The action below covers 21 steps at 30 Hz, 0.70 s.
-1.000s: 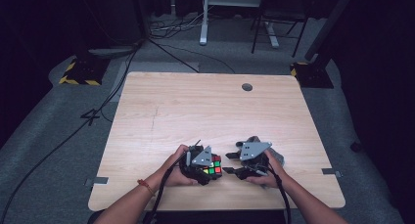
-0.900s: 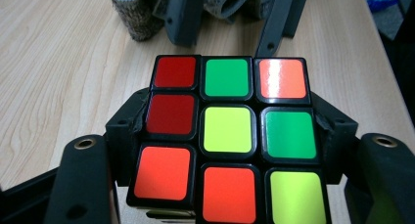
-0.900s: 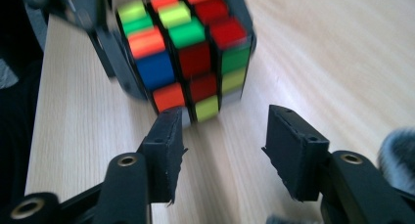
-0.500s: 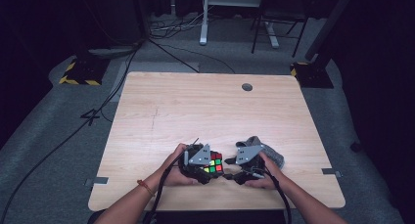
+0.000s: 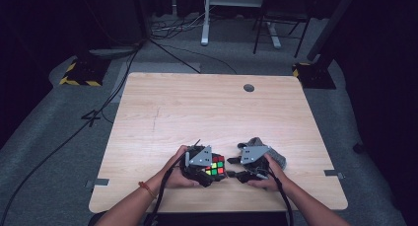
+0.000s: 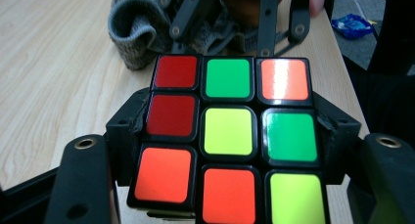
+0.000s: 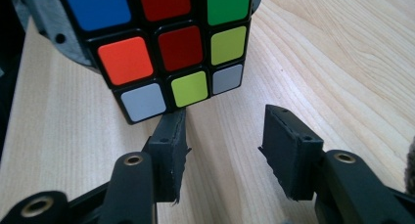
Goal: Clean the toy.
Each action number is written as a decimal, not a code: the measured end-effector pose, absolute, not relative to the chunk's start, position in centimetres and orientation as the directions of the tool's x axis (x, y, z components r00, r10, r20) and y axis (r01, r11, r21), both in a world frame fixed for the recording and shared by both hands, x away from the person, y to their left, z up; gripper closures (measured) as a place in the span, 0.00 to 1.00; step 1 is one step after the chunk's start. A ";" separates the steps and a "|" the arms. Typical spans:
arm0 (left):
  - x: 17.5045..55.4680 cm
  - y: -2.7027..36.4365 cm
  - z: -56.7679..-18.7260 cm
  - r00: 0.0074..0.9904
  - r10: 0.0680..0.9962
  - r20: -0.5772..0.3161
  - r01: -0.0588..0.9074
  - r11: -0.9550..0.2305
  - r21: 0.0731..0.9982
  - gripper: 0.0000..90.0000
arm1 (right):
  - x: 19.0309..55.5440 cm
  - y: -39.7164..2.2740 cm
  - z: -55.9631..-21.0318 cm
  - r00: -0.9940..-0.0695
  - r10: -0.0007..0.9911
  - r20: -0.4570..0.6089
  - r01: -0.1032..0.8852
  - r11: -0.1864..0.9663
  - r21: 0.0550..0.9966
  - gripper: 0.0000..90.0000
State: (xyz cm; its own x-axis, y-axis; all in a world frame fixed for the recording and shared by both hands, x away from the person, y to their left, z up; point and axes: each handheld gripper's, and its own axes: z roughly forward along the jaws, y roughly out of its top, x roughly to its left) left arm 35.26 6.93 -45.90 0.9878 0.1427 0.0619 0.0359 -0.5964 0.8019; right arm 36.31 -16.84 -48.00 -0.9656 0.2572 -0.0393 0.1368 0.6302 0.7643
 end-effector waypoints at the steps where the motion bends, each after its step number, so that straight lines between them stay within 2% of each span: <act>1: 35.3 7.0 -45.9 0.987 0.148 0.055 0.045 -0.595 0.802 0.36 | 36.3 -16.9 -48.0 -0.966 0.258 -0.036 0.139 0.626 0.767 0.58; 8: 35.3 7.0 -46.3 0.989 0.138 0.046 0.048 -0.609 0.791 0.35 | 36.3 -17.3 -47.8 -0.965 0.261 0.005 0.158 0.570 0.807 0.58; 21: 35.6 7.2 -46.8 0.990 0.134 0.054 0.046 -0.642 0.765 0.35 | 36.0 -17.2 -47.5 -0.972 0.236 -0.002 0.134 0.561 0.817 0.58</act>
